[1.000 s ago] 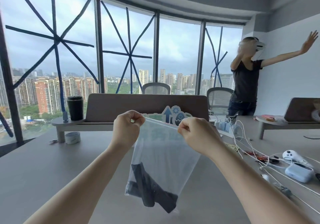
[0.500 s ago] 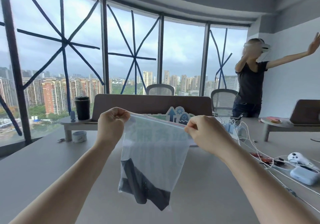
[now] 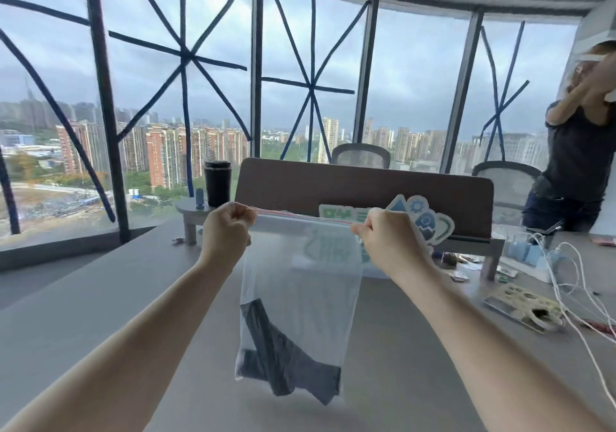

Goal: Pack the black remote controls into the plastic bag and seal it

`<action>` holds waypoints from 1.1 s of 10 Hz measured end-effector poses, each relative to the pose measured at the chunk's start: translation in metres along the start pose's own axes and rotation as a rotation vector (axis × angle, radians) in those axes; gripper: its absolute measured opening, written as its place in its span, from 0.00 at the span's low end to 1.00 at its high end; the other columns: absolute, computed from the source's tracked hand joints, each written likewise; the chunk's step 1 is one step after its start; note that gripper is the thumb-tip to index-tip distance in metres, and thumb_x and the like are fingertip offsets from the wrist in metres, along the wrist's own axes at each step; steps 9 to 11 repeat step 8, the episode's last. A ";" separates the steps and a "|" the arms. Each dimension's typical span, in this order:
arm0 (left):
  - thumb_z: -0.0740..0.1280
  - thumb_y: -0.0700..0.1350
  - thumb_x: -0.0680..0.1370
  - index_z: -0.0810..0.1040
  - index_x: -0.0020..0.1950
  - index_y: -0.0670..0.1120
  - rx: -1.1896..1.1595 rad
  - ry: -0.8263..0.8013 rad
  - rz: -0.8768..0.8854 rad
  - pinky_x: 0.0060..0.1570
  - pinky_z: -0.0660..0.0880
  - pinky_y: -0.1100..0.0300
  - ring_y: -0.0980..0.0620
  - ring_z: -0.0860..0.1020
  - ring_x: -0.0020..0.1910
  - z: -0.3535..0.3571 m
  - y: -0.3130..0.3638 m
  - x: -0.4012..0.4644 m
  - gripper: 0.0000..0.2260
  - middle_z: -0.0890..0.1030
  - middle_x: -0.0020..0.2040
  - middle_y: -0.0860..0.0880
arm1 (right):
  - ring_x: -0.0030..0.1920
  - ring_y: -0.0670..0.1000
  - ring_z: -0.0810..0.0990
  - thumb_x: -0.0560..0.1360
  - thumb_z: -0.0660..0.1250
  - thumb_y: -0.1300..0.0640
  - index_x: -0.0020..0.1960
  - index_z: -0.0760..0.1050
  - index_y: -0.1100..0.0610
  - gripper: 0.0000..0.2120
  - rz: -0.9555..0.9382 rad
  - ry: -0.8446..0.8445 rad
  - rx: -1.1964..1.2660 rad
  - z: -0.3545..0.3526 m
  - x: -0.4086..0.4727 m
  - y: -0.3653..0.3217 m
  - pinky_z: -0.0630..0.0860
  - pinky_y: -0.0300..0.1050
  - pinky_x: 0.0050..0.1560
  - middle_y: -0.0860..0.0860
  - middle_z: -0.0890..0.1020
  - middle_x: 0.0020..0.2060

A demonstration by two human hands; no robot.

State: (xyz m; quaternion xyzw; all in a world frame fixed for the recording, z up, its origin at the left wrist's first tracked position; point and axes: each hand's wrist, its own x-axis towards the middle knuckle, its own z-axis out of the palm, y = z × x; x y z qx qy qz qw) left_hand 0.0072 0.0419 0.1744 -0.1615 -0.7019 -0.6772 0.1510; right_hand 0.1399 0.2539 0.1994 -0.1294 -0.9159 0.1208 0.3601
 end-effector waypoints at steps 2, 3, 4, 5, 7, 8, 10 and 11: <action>0.61 0.35 0.78 0.76 0.40 0.48 -0.059 0.083 -0.039 0.32 0.80 0.57 0.50 0.82 0.33 -0.043 -0.021 0.099 0.12 0.81 0.42 0.47 | 0.33 0.49 0.79 0.77 0.67 0.54 0.38 0.75 0.60 0.12 -0.059 0.057 0.225 0.084 0.091 -0.054 0.75 0.46 0.35 0.52 0.83 0.32; 0.64 0.35 0.77 0.76 0.39 0.47 -0.122 0.117 -0.045 0.40 0.81 0.53 0.47 0.82 0.39 -0.070 -0.041 0.136 0.10 0.80 0.41 0.46 | 0.31 0.40 0.76 0.76 0.67 0.59 0.38 0.78 0.60 0.08 -0.109 0.067 0.369 0.115 0.108 -0.081 0.73 0.42 0.34 0.47 0.82 0.30; 0.65 0.34 0.76 0.77 0.38 0.45 -0.117 0.144 -0.113 0.43 0.79 0.52 0.44 0.82 0.42 -0.090 -0.085 0.143 0.09 0.81 0.39 0.45 | 0.31 0.49 0.78 0.73 0.70 0.58 0.37 0.79 0.58 0.07 -0.116 -0.039 0.430 0.155 0.093 -0.088 0.72 0.42 0.34 0.47 0.80 0.29; 0.67 0.34 0.75 0.79 0.37 0.46 -0.088 0.172 -0.189 0.43 0.79 0.57 0.45 0.81 0.41 -0.107 -0.139 0.124 0.10 0.81 0.37 0.45 | 0.30 0.49 0.75 0.72 0.72 0.58 0.37 0.80 0.59 0.06 -0.085 -0.213 0.435 0.198 0.062 -0.083 0.69 0.41 0.35 0.45 0.77 0.27; 0.66 0.35 0.76 0.80 0.39 0.43 -0.042 0.145 -0.329 0.47 0.79 0.56 0.43 0.79 0.42 -0.132 -0.200 0.065 0.07 0.80 0.37 0.43 | 0.27 0.45 0.75 0.73 0.72 0.56 0.41 0.83 0.58 0.05 -0.037 -0.539 0.492 0.215 -0.002 -0.080 0.71 0.38 0.35 0.43 0.77 0.25; 0.66 0.34 0.75 0.81 0.49 0.38 0.030 0.145 -0.372 0.55 0.76 0.48 0.44 0.78 0.44 -0.142 -0.205 0.025 0.06 0.80 0.40 0.44 | 0.26 0.44 0.77 0.75 0.70 0.54 0.46 0.84 0.53 0.04 0.067 -0.558 0.600 0.188 -0.024 -0.064 0.72 0.31 0.32 0.43 0.80 0.25; 0.66 0.34 0.75 0.81 0.49 0.38 0.030 0.145 -0.372 0.55 0.76 0.48 0.44 0.78 0.44 -0.142 -0.205 0.025 0.06 0.80 0.40 0.44 | 0.26 0.44 0.77 0.75 0.70 0.54 0.46 0.84 0.53 0.04 0.067 -0.558 0.600 0.188 -0.024 -0.064 0.72 0.31 0.32 0.43 0.80 0.25; 0.66 0.34 0.75 0.81 0.49 0.38 0.030 0.145 -0.372 0.55 0.76 0.48 0.44 0.78 0.44 -0.142 -0.205 0.025 0.06 0.80 0.40 0.44 | 0.26 0.44 0.77 0.75 0.70 0.54 0.46 0.84 0.53 0.04 0.067 -0.558 0.600 0.188 -0.024 -0.064 0.72 0.31 0.32 0.43 0.80 0.25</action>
